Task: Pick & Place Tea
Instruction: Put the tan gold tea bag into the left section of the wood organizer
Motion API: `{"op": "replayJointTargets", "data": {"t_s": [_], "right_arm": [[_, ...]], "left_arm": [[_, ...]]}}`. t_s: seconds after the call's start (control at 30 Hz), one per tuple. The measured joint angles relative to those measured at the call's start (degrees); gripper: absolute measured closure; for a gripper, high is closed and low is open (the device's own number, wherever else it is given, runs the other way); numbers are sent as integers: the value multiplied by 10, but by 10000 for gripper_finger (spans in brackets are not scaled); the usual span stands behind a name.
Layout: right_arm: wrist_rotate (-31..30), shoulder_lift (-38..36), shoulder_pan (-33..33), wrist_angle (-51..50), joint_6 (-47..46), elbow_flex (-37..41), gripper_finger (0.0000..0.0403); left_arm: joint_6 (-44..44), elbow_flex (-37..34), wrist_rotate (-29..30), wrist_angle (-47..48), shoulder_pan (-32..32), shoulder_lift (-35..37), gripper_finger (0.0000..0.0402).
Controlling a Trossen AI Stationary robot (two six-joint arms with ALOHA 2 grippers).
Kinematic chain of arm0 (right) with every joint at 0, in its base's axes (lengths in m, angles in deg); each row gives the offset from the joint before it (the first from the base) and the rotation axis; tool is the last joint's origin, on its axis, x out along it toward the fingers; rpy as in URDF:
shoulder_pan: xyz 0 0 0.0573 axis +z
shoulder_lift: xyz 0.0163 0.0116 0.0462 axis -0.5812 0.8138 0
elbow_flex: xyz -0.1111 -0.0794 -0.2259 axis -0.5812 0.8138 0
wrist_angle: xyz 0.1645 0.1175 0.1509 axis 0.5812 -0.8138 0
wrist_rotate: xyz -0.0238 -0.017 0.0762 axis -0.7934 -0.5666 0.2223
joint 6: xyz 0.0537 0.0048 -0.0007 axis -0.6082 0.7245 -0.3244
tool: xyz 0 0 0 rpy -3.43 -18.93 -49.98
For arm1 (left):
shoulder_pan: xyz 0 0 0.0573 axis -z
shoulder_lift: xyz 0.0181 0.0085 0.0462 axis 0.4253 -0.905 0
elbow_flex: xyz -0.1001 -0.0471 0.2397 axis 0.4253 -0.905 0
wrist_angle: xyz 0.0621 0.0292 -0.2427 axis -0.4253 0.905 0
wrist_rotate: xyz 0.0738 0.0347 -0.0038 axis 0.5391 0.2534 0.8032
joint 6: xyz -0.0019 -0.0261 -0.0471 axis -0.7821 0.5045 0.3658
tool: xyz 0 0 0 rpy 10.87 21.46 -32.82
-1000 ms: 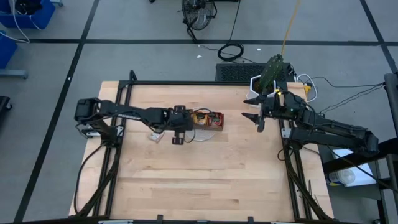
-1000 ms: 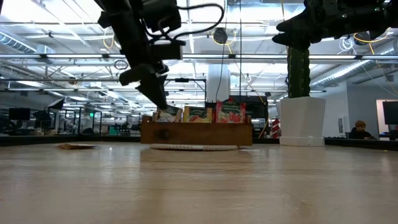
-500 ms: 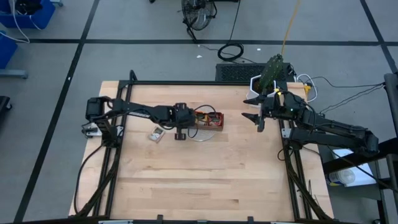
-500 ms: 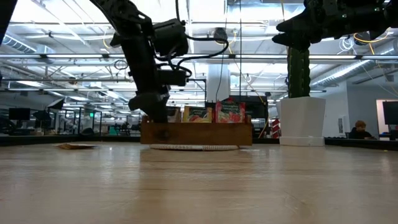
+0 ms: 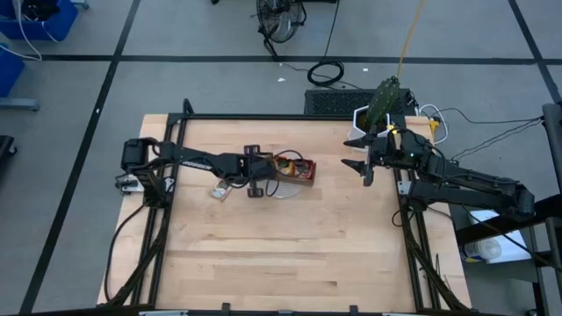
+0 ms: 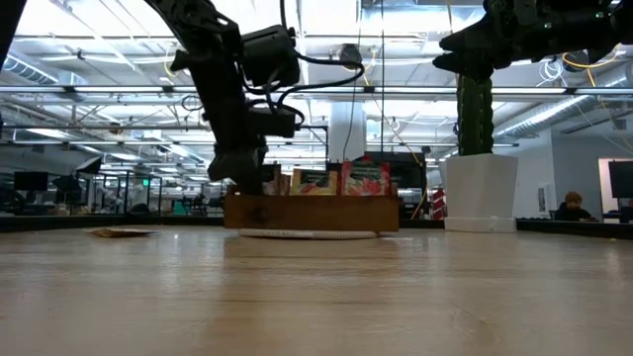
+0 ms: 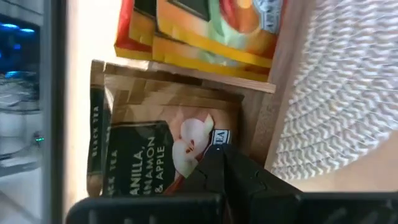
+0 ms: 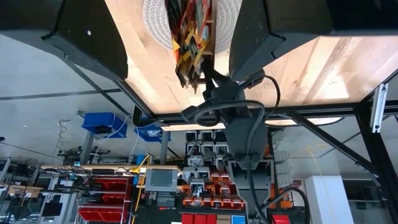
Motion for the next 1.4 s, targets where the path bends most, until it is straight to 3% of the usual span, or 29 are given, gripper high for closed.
{"op": "replayJointTargets", "data": {"t_s": [0.2,0.53,0.77,0.93,1.13,1.23,1.4], "right_arm": [[0,0,0,0,1,0,142],[0,0,0,1,0,0,142],[0,0,0,3,0,0,142],[0,0,0,3,0,0,142],[0,0,0,2,0,0,142],[0,0,0,2,4,0,142],[0,0,0,2,6,0,142]], "left_arm": [[-7,1,-51,-2,8,1,392],[-56,0,11,-1,38,40,381],[-35,0,33,40,49,73,381],[76,0,73,159,61,111,380],[343,0,-60,299,60,148,375],[445,-14,-99,323,59,147,343],[523,-75,-130,340,60,139,244]]}}
